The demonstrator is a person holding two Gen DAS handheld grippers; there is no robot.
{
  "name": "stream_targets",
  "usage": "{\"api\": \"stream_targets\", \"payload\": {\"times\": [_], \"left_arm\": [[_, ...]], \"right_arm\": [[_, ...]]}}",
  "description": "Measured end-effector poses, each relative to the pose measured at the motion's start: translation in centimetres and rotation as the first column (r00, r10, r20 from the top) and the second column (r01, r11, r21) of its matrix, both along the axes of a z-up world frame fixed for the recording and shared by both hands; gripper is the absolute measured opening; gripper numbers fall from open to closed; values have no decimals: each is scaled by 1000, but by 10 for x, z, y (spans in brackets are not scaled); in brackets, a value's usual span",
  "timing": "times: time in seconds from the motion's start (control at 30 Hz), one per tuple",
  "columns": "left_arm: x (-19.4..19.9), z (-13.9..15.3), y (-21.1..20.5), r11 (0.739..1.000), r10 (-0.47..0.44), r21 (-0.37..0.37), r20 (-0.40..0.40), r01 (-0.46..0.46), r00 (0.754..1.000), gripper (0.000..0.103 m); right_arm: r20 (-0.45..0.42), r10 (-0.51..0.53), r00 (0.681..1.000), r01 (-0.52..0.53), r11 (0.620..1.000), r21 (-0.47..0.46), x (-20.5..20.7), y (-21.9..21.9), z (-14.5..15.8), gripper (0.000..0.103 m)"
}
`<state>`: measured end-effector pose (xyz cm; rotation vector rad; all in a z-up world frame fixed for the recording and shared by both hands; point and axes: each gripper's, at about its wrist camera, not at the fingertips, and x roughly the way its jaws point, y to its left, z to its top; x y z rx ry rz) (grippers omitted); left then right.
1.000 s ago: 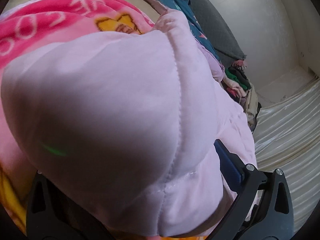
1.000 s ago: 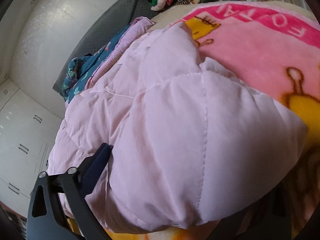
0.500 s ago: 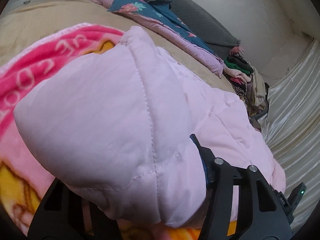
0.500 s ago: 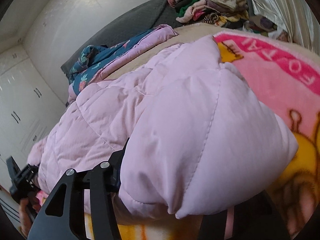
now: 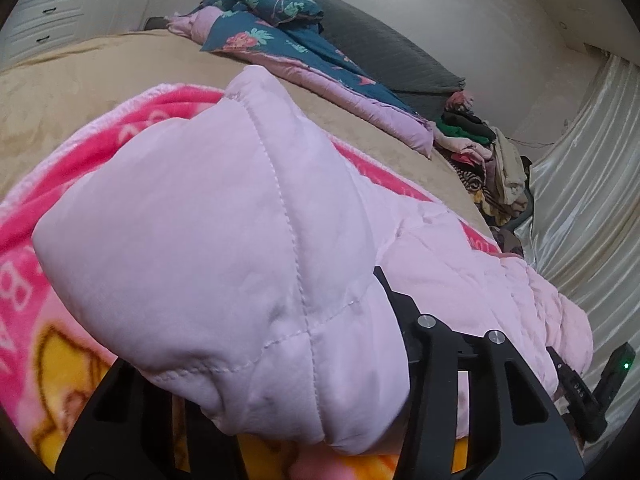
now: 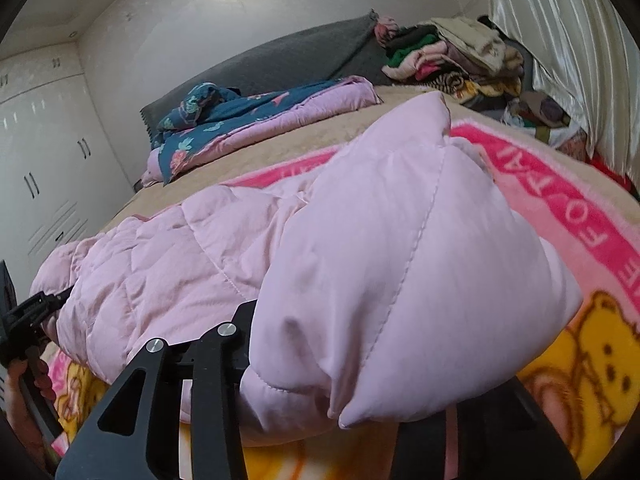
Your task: Fold large clothes
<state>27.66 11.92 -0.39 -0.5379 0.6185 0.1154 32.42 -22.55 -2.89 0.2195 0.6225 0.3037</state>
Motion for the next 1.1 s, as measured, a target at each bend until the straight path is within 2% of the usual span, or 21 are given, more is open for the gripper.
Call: {"api": "stream_targets", "payload": {"times": [0.17, 0.4, 0.83, 0.93, 1.1], "left_arm": [[-18, 3, -1, 1000, -14, 4, -6, 14, 1000, 40], [-48, 18, -10, 999, -21, 40, 13, 20, 1000, 40], [-90, 23, -17, 998, -28, 56, 3, 28, 1000, 40], [-97, 23, -18, 998, -30, 61, 1, 30, 1000, 40], [-108, 23, -19, 997, -35, 69, -3, 35, 999, 40]], "right_arm": [[27, 25, 999, -24, 999, -39, -24, 3, 12, 37], [40, 44, 998, -42, 998, -44, -56, -1, 24, 36], [33, 60, 998, -58, 997, -50, -116, 0, 30, 36], [32, 58, 998, -57, 997, -48, -111, 1, 29, 36], [28, 60, 998, -59, 997, -46, -130, 1, 29, 36]]}}
